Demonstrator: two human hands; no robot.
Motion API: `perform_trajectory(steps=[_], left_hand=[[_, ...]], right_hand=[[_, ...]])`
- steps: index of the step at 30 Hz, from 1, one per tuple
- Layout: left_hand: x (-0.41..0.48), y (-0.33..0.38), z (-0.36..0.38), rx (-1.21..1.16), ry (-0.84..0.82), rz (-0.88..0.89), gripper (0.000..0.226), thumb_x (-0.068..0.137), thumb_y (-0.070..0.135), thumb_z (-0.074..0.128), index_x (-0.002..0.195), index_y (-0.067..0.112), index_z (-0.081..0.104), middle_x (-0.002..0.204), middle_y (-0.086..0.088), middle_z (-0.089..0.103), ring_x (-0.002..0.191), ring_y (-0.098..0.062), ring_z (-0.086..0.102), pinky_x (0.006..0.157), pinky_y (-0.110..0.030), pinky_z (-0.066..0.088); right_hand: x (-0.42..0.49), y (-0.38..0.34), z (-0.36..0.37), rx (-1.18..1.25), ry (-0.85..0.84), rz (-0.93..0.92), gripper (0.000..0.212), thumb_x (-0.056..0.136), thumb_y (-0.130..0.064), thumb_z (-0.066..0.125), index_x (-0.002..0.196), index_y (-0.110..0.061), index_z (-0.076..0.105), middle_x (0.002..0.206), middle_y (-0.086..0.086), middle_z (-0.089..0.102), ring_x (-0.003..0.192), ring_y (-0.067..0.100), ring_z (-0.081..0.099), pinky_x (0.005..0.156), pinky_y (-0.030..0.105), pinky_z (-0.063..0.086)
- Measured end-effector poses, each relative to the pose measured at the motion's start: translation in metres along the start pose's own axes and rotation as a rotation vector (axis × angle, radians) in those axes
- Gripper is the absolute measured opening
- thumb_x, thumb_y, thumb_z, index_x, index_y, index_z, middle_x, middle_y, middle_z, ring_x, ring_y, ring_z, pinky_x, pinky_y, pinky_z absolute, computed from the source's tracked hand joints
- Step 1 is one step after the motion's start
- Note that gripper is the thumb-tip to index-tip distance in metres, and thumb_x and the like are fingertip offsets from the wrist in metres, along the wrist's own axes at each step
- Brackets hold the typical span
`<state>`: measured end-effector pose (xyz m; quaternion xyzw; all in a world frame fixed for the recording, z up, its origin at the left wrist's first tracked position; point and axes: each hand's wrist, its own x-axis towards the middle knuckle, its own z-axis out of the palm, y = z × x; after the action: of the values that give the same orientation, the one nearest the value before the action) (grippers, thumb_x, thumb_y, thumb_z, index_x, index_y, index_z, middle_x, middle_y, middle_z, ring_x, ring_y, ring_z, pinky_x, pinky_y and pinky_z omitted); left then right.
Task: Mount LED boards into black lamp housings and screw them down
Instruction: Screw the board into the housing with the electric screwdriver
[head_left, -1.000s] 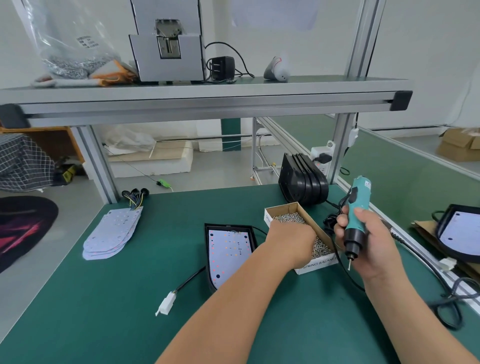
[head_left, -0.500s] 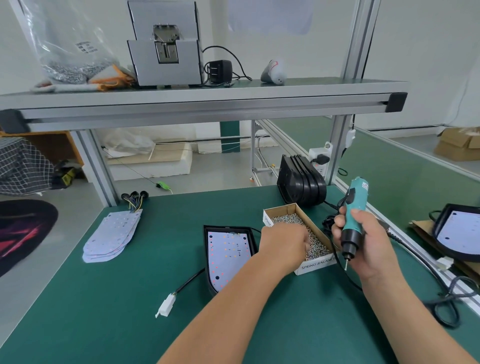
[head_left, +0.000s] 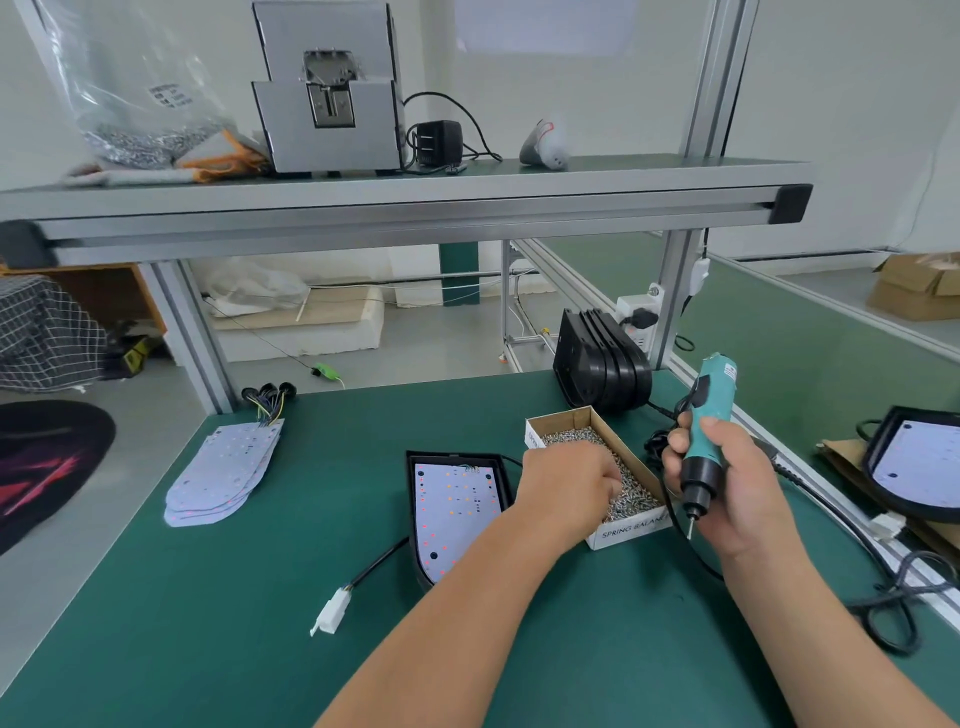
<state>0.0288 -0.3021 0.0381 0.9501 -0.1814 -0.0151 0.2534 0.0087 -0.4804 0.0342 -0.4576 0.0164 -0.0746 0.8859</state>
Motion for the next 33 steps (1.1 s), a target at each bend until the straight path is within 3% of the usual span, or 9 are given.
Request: perform_trajectory(steps=[13,18,21,25,29,33], left_hand=[[-0.005,-0.007,0.001,-0.053,0.039,0.025,0.017,0.105,0.028,0.062,0.108,0.027,0.079,0.107,0.007,0.079,0.109,-0.018,0.067,0.107,-0.043,0.043],[-0.010,-0.004,-0.003,-0.130,0.066,0.013,0.020,0.105,0.026,0.061,0.113,0.026,0.080,0.109,0.006,0.079,0.105,-0.016,0.069,0.103,-0.038,0.048],[-0.016,0.000,-0.013,-0.377,0.148,-0.050,0.018,0.103,0.024,0.061,0.105,0.024,0.079,0.099,0.004,0.078,0.085,-0.015,0.067,0.085,-0.035,0.055],[-0.033,-0.006,-0.031,-0.947,0.199,-0.172,0.020,0.106,0.012,0.059,0.097,0.018,0.077,0.085,-0.003,0.070,0.076,-0.012,0.063,0.073,-0.034,0.065],[-0.060,-0.023,-0.050,-1.501,0.104,-0.316,0.016,0.111,0.012,0.055,0.104,0.009,0.069,0.077,-0.001,0.066,0.069,-0.013,0.063,0.057,-0.024,0.058],[-0.084,-0.042,-0.070,-1.792,0.078,-0.386,0.016,0.111,0.010,0.051,0.102,0.008,0.064,0.077,-0.006,0.064,0.068,-0.016,0.062,0.053,-0.022,0.055]], right_hand=[[-0.002,-0.001,0.004,-0.010,-0.007,0.009,0.016,0.107,-0.018,0.043,0.108,-0.008,0.055,0.077,0.004,0.058,0.065,0.016,0.052,0.055,0.022,0.053],[-0.003,-0.001,0.005,-0.016,-0.011,0.013,0.015,0.107,-0.018,0.043,0.109,-0.009,0.055,0.078,0.004,0.057,0.066,0.016,0.051,0.055,0.022,0.053],[-0.004,-0.002,0.005,-0.037,-0.017,0.004,0.015,0.107,-0.019,0.043,0.108,-0.010,0.055,0.078,0.004,0.058,0.064,0.016,0.053,0.055,0.022,0.053],[-0.005,0.001,0.008,-0.019,-0.027,-0.004,0.013,0.105,-0.019,0.047,0.112,-0.010,0.053,0.078,0.004,0.060,0.064,0.016,0.055,0.057,0.023,0.055],[-0.009,0.007,0.015,-0.046,-0.057,-0.035,0.017,0.101,-0.021,0.052,0.112,-0.010,0.053,0.081,0.006,0.064,0.067,0.020,0.061,0.063,0.028,0.058],[-0.016,0.016,0.030,-0.079,-0.070,-0.072,0.021,0.094,-0.024,0.059,0.110,-0.010,0.056,0.086,0.011,0.071,0.075,0.024,0.071,0.066,0.032,0.062]])
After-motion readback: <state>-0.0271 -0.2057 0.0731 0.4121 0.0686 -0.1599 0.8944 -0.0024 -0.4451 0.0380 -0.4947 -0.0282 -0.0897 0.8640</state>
